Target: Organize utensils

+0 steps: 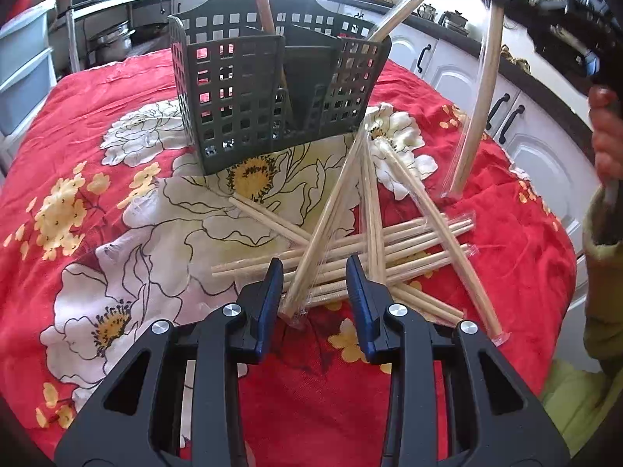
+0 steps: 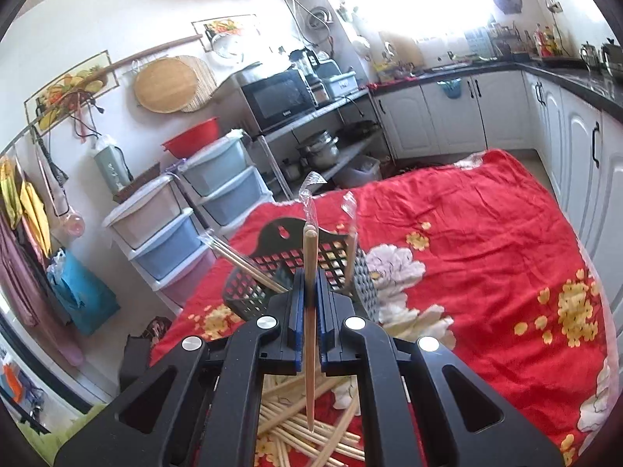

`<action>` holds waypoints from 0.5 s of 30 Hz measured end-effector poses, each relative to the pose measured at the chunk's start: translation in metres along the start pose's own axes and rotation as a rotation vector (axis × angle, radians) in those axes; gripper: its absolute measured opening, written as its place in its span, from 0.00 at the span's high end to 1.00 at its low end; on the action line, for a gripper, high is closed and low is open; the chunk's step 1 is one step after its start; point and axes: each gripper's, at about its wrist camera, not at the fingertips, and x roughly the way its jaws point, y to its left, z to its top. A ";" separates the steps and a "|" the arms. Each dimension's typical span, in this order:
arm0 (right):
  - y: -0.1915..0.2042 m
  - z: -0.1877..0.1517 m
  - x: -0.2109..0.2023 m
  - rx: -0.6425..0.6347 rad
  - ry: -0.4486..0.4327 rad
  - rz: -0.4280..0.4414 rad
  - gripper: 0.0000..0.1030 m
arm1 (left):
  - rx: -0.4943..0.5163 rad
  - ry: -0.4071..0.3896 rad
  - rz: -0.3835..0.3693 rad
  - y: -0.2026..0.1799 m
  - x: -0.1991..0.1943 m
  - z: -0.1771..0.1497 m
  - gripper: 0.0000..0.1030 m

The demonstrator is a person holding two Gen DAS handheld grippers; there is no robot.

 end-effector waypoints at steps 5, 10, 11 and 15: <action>0.011 0.010 -0.007 -0.018 -0.032 0.022 0.94 | 0.012 0.012 0.030 -0.001 0.003 -0.003 0.85; 0.022 0.020 -0.013 -0.029 -0.063 0.047 0.94 | 0.020 0.003 0.029 -0.002 -0.004 -0.004 0.93; 0.023 0.022 -0.014 -0.031 -0.069 0.051 0.94 | 0.024 -0.005 0.025 -0.003 -0.007 -0.004 0.93; 0.030 0.031 -0.018 -0.045 -0.095 0.061 0.94 | 0.025 -0.049 0.020 -0.007 -0.023 0.001 0.94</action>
